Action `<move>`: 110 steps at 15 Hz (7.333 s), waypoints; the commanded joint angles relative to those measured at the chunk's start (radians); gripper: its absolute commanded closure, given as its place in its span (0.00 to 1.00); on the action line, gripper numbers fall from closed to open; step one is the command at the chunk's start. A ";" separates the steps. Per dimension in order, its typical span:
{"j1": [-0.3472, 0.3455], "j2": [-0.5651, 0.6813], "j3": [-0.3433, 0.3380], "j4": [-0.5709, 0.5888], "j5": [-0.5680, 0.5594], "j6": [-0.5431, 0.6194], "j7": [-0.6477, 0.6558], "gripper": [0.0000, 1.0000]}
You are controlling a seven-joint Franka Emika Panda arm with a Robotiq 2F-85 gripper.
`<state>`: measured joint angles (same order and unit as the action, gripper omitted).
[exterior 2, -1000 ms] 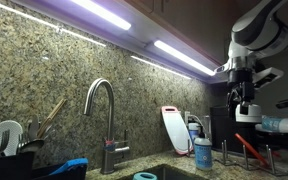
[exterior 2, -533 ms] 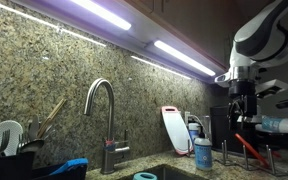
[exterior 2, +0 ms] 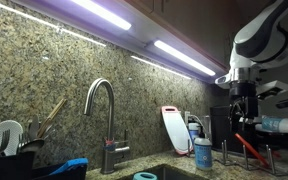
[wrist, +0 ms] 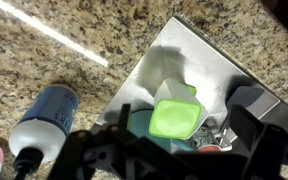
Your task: Take the green lid from the sink and put it on the dish rack
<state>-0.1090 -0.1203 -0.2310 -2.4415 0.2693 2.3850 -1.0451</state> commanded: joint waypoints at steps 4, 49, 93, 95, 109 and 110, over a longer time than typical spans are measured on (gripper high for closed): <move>-0.023 0.085 -0.009 -0.033 0.031 0.103 -0.112 0.00; -0.019 0.202 0.149 -0.102 1.270 0.098 -0.853 0.00; -0.025 0.531 0.064 0.132 1.302 0.101 -0.661 0.00; -0.024 0.534 0.067 0.137 1.313 0.105 -0.678 0.00; 0.065 0.520 0.117 0.096 1.426 0.142 -0.759 0.00; 0.067 0.523 0.116 0.099 1.431 0.142 -0.755 0.00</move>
<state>-0.0534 0.4070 -0.1152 -2.3421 1.6651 2.5023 -1.7824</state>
